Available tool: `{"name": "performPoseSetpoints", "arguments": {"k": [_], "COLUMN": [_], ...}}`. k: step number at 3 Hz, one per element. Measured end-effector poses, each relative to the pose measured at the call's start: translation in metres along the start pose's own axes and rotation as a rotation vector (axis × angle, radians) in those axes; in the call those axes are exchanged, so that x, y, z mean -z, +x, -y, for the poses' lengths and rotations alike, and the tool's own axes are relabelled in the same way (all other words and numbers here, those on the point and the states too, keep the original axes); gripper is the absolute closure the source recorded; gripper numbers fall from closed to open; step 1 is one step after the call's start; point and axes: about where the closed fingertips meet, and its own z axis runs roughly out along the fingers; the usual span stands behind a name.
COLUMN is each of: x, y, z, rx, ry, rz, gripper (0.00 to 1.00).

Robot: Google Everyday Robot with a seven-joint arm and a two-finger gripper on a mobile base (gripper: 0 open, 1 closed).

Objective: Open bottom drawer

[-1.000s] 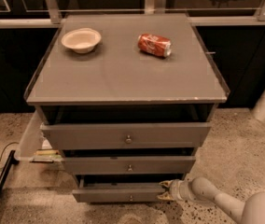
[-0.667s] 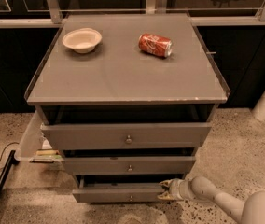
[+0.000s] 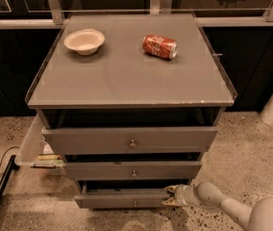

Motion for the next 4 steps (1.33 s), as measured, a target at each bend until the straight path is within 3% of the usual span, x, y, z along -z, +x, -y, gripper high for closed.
{"name": "performPoseSetpoints", "arguments": {"k": [1,2,4], "x": [-0.006,-0.003,0.005], "y": [0.004,0.018,0.025], "z": [-0.003,-0.012,-0.025], "rx": [-0.005,-0.047,-0.072], "ry": [-0.022,-0.038,-0.054], "rz": [0.002,-0.002,-0.001], "gripper": [0.12,0.00,0.42]}}
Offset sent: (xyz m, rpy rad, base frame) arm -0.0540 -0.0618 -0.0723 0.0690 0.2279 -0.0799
